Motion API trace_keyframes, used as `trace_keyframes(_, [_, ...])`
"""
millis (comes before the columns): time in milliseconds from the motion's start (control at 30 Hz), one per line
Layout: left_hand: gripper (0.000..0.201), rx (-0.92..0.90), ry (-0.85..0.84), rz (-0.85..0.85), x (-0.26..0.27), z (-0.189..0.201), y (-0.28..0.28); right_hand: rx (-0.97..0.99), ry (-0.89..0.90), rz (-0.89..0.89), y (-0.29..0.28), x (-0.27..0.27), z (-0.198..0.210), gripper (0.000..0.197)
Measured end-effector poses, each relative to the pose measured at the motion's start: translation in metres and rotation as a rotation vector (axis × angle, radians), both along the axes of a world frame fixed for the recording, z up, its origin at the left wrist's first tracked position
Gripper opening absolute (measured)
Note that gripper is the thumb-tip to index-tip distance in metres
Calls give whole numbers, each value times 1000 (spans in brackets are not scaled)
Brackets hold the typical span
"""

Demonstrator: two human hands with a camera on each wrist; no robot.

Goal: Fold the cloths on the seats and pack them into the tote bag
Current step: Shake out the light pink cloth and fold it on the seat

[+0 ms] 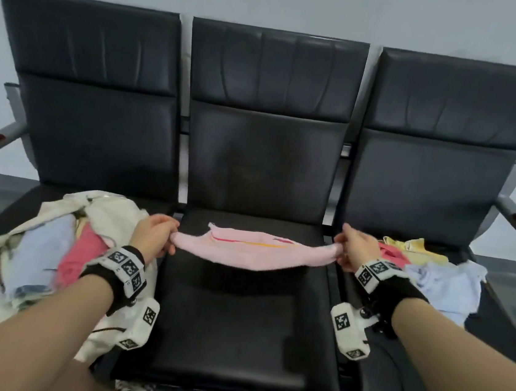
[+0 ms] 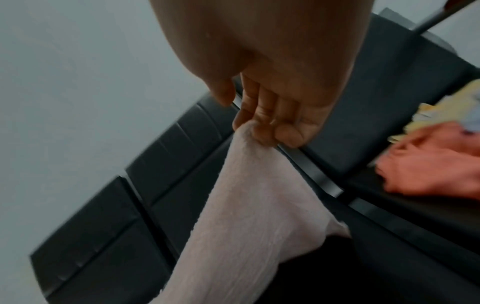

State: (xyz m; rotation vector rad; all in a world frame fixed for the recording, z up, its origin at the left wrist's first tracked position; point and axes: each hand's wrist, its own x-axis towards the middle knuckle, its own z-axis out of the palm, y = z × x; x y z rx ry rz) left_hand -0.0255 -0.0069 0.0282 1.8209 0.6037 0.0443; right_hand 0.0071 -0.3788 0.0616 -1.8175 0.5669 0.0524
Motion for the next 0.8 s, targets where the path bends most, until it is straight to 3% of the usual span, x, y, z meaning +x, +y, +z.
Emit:
trace_keyframes(133, [8, 25, 268, -32, -39, -82, -10, 38, 277, 66, -2, -41, -76, 37])
trace_keyframes(300, [4, 88, 454, -59, -81, -129, -20, -81, 491, 176, -6, -92, -125, 13])
trace_keyframes(400, [8, 108, 498, -64, -95, -141, -17, -137, 534, 220, -8, -109, -127, 8])
trace_keyframes(533, [40, 103, 533, -77, -106, -150, -11, -281, 535, 268, -9, -106, -124, 9])
trace_keyframes(600, [45, 80, 527, -81, -109, -150, -10, -393, 485, 260, -4, -95, -120, 9])
trace_keyframes(800, [15, 164, 427, -177, -111, -146, -3, -459, 355, 361, 61, -45, -97, 8])
